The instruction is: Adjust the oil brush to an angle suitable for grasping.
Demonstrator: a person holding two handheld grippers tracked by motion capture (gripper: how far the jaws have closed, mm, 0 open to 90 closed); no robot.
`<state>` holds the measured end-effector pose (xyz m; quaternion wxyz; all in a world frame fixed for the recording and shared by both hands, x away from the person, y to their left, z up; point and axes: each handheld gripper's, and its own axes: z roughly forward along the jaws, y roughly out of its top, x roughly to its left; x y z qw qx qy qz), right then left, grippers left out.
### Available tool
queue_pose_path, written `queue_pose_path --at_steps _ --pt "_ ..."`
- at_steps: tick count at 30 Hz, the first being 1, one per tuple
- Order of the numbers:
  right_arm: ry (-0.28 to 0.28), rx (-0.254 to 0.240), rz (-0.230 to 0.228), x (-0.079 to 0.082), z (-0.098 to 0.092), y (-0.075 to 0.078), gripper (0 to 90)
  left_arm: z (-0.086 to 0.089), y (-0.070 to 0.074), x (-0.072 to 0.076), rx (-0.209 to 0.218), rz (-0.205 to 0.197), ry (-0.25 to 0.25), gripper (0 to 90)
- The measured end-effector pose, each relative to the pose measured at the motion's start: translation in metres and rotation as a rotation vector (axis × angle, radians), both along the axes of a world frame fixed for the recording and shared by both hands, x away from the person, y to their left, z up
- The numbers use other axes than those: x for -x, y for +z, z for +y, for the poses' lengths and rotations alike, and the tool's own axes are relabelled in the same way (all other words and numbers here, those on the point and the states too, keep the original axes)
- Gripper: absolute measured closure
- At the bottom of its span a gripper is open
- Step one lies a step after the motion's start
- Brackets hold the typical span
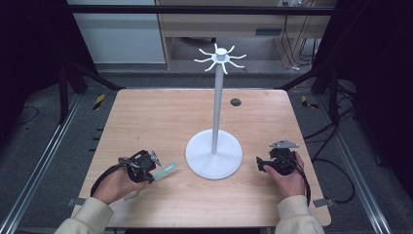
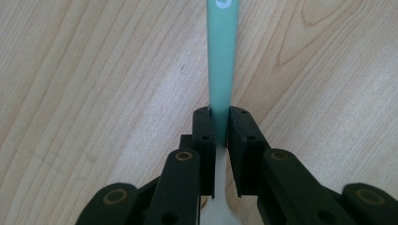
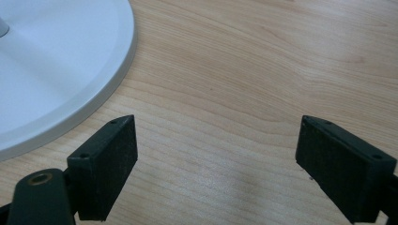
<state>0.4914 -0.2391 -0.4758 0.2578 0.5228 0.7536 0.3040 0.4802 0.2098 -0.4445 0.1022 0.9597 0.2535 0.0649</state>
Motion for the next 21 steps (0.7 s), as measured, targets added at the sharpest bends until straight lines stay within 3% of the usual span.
queue_pose_path --at_steps 21 --pt "-0.003 0.001 0.001 0.0 0.0 0.0 13.6 0.017 0.047 0.004 0.165 -0.107 0.046 81.4"
